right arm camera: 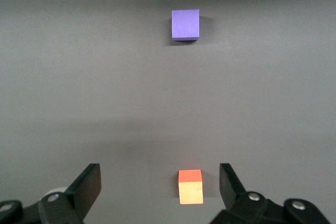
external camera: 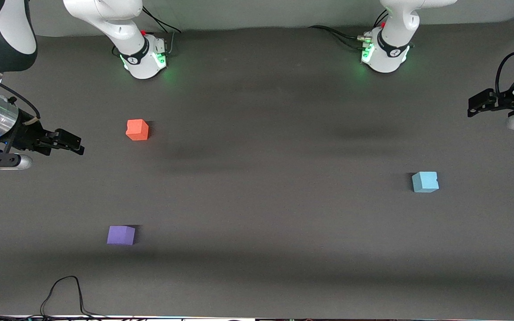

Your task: Place blue block between orange and purple blocks

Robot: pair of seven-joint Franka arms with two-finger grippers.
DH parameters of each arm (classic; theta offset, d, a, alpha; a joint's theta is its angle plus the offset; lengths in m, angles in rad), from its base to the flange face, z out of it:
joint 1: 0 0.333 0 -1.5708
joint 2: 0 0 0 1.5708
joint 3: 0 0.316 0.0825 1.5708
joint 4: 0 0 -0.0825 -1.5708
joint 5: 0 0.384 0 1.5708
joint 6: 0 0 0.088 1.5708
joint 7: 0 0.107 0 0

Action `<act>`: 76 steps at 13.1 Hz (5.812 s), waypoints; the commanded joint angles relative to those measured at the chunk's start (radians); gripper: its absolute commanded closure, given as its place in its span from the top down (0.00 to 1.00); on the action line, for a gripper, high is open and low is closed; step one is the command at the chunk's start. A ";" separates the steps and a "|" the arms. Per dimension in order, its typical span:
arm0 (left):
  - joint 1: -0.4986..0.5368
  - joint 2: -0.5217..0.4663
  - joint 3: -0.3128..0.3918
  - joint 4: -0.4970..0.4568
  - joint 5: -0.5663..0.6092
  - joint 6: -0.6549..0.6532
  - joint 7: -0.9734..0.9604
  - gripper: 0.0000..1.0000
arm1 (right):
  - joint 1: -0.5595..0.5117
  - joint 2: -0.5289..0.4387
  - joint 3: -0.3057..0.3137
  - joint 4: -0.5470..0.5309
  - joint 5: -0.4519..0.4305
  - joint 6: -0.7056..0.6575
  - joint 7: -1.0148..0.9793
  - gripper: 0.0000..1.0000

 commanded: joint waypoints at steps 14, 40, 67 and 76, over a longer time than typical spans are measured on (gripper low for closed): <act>0.048 0.388 -0.002 -0.321 -0.020 0.811 0.029 1.00 | 0.001 0.010 -0.005 0.015 -0.002 -0.002 0.013 1.00; -0.153 0.435 -0.236 0.169 -0.087 0.290 -0.629 0.42 | -0.004 0.010 -0.006 0.012 -0.002 -0.002 0.013 1.00; -0.395 0.621 -0.302 0.547 -0.054 0.131 -1.005 1.00 | 0.065 0.059 0.012 0.027 -0.001 -0.079 -0.025 1.00; 0.166 0.304 -0.293 0.397 -0.107 -0.205 -0.331 1.00 | 0.567 0.327 0.011 0.035 0.013 0.225 0.312 1.00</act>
